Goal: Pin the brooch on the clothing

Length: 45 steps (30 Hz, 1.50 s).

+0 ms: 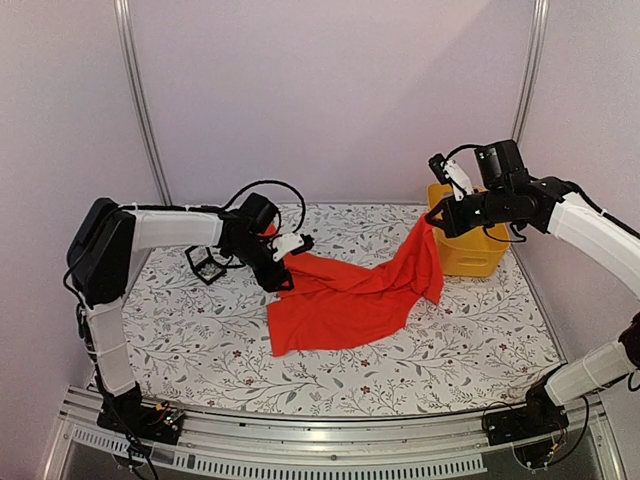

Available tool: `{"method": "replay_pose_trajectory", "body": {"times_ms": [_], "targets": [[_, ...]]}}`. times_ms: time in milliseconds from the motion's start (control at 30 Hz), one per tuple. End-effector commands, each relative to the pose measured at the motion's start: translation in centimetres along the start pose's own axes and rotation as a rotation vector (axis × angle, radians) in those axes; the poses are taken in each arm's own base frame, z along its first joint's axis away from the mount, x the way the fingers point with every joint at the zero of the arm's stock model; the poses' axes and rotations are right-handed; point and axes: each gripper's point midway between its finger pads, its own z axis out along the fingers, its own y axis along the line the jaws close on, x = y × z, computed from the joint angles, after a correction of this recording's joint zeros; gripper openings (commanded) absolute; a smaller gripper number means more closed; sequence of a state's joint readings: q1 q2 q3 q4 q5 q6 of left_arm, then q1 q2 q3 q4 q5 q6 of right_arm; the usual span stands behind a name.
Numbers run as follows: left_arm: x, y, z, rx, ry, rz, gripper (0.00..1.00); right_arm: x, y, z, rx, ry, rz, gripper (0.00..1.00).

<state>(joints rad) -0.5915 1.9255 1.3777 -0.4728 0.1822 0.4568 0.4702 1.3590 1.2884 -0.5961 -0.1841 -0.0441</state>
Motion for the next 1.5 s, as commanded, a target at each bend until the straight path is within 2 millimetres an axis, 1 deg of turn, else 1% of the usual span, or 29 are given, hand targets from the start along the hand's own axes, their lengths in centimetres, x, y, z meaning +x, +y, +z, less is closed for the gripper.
{"method": "replay_pose_trajectory", "body": {"times_ms": [0, 67, 133, 267, 300, 333, 400, 467, 600, 733, 800, 833, 867, 900, 933, 1000, 1033, 1100, 1133, 1167, 1200, 1267, 1300, 1333, 1367, 1400, 1433, 1467], "targets": [[4.6, -1.4, 3.1, 0.100, 0.146, -0.030, 0.65, -0.3, 0.2, 0.3, -0.019, -0.018, 0.012, 0.00], [5.2, -1.2, 3.9, 0.120, 0.172, -0.054, 0.61, -0.2, 0.3, 0.2, -0.024, -0.019, 0.012, 0.00], [6.0, -1.4, 4.6, 0.133, 0.201, -0.062, 0.56, -0.2, 0.4, 0.0, -0.025, -0.021, 0.012, 0.00], [6.9, -0.9, 5.8, 0.104, 0.228, -0.088, 0.27, -0.3, 0.5, -0.1, -0.031, -0.027, 0.011, 0.00], [6.9, -0.9, 5.9, 0.105, 0.227, -0.096, 0.24, -0.4, 0.5, -0.1, -0.034, -0.029, 0.010, 0.00], [6.7, -0.9, 5.9, 0.108, 0.220, -0.101, 0.24, -0.4, 0.6, -0.1, -0.036, -0.030, 0.008, 0.00], [6.2, -0.9, 5.8, 0.108, 0.198, -0.102, 0.27, -0.4, 0.6, -0.1, -0.038, -0.030, 0.010, 0.00], [5.9, 0.0, 5.7, 0.067, 0.181, -0.103, 0.28, -0.3, 0.6, 0.0, -0.040, -0.024, 0.011, 0.00], [4.9, 1.7, 5.3, -0.009, 0.154, -0.114, 0.25, -0.1, 0.9, 0.0, -0.054, -0.017, 0.011, 0.00], [4.0, 2.2, 4.9, -0.025, 0.129, -0.114, 0.26, 0.2, 0.9, 0.2, -0.056, -0.009, 0.012, 0.00], [3.8, 2.6, 4.6, -0.046, 0.124, -0.113, 0.26, 0.3, 0.9, 0.2, -0.056, -0.007, 0.013, 0.00], [3.8, 2.8, 4.6, -0.055, 0.124, -0.110, 0.24, 0.3, 0.9, 0.2, -0.057, -0.005, 0.013, 0.00], [3.9, 2.8, 4.6, -0.061, 0.128, -0.108, 0.18, 0.3, 0.9, 0.2, -0.056, -0.007, 0.013, 0.00], [3.9, 2.9, 4.6, -0.064, 0.130, -0.106, 0.05, 0.3, 0.9, 0.2, -0.056, -0.007, 0.013, 0.00], [4.0, 3.0, 4.5, -0.070, 0.132, -0.108, 0.00, 0.3, 0.8, 0.2, -0.053, -0.006, 0.014, 0.00], [3.8, 3.0, 4.3, -0.068, 0.127, -0.113, 0.00, 0.2, 0.6, 0.1, -0.040, -0.009, 0.014, 0.00], [3.6, 3.4, 3.9, -0.092, 0.119, -0.129, 0.00, 0.1, 0.5, 0.0, -0.031, -0.012, 0.014, 0.00], [2.7, 5.6, 2.3, -0.199, 0.091, -0.178, 0.00, -0.2, 0.0, -0.2, 0.001, -0.019, 0.018, 0.00], [2.0, 7.0, 1.0, -0.261, 0.069, -0.201, 0.00, -0.6, -0.4, -0.3, 0.019, -0.027, 0.019, 0.00], [0.8, 8.3, -0.7, -0.314, 0.028, -0.217, 0.00, -1.3, -0.7, -0.7, 0.035, -0.044, 0.017, 0.00], [-0.8, 9.4, -2.7, -0.360, -0.026, -0.219, 0.00, -2.6, -1.0, -1.1, 0.044, -0.071, 0.010, 0.00], [-4.4, 11.7, -6.9, -0.438, -0.148, -0.192, 0.00, -6.3, -2.1, -2.0, 0.070, -0.143, -0.005, 0.00], [-6.7, 13.2, -9.4, -0.499, -0.214, -0.173, 0.00, -8.5, -3.0, -2.3, 0.092, -0.182, -0.019, 0.00], [-8.5, 14.8, -11.9, -0.573, -0.261, -0.156, 0.00, -11.5, -4.1, -3.3, 0.126, -0.245, -0.027, 0.00], [-10.2, 16.5, -14.2, -0.651, -0.299, -0.145, 0.00, -13.7, -5.7, -2.9, 0.162, -0.275, -0.029, 0.00], [-11.6, 18.1, -16.4, -0.730, -0.332, -0.137, 0.00, -16.1, -7.4, -3.1, 0.201, -0.314, -0.029, 0.00], [-13.0, 19.7, -18.9, -0.813, -0.372, -0.131, 0.00, -18.9, -9.2, -4.7, 0.250, -0.381, -0.027, 0.00], [-14.1, 21.0, -21.0, -0.885, -0.404, -0.125, 0.00, -20.7, -11.3, -4.5, 0.281, -0.413, -0.005, 0.00]]}}
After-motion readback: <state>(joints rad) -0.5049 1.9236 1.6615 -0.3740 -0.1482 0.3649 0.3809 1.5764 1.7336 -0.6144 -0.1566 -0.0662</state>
